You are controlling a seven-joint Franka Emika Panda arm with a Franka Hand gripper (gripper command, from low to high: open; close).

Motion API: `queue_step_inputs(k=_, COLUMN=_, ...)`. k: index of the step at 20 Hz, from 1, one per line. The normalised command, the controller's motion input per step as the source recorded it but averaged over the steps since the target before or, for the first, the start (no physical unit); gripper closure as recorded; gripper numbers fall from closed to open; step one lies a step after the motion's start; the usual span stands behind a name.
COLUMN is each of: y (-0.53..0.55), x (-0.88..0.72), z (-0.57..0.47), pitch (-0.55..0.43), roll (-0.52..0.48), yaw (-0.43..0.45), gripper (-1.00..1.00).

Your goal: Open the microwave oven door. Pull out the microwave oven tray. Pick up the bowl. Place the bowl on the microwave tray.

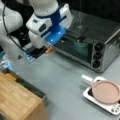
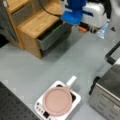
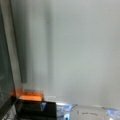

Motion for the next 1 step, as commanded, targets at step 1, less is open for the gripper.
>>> queue_step_inputs(k=1, y=-0.22, x=-0.08, z=-0.17, pitch=-0.127, roll=-0.140, yaw=0.051, gripper=-1.00)
